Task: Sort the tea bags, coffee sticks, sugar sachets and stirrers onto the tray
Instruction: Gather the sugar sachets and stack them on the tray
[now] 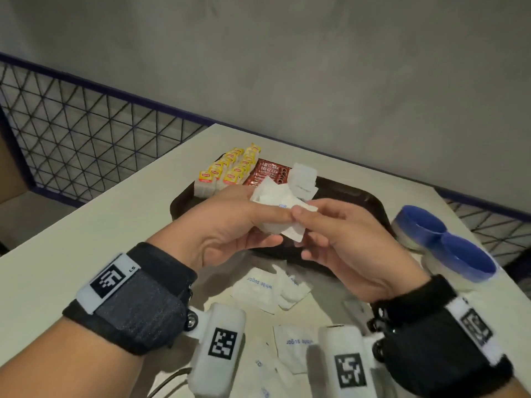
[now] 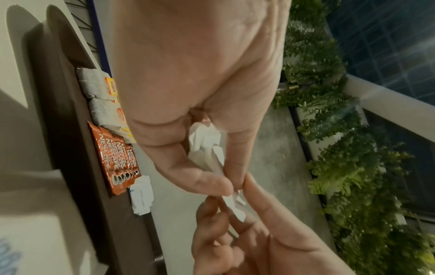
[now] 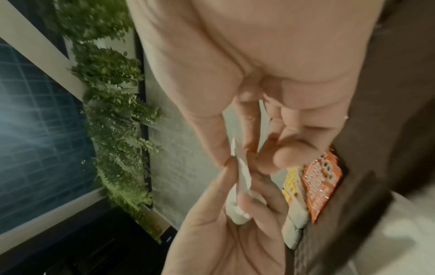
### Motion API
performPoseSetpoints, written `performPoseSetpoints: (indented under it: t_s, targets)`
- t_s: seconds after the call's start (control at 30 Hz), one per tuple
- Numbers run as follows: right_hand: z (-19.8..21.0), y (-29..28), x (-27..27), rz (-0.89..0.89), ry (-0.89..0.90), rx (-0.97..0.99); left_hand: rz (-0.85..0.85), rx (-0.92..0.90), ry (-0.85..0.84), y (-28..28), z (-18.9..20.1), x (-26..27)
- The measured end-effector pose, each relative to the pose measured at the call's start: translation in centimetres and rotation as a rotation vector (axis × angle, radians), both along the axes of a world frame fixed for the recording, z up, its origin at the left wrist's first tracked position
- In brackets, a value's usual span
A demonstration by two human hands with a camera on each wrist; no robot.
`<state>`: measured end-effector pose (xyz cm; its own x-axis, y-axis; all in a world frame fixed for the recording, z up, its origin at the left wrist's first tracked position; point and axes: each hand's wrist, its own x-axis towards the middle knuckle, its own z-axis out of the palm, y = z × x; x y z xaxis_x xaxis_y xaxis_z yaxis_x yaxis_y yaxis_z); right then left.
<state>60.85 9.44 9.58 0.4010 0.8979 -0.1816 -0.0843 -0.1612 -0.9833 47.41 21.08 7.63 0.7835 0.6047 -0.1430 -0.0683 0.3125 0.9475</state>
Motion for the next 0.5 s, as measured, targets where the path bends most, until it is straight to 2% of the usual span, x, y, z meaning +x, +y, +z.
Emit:
performPoseSetpoints:
  t_s: [0.17, 0.3, 0.5]
  targets:
    - [-2.8, -2.2, -0.4, -0.260, 0.257, 0.086, -0.079, -0.024, 0.069, -0.9, -0.1, 0.4]
    - [-3.1, -3.3, 0.0, -0.309, 0.236, 0.095, -0.135, -0.040, 0.097, -1.5, 0.1, 0.4]
    - [-2.4, -4.2, 0.7, -0.407, 0.377, 0.235, -0.138, 0.002, 0.102, -1.6, 0.2, 0.3]
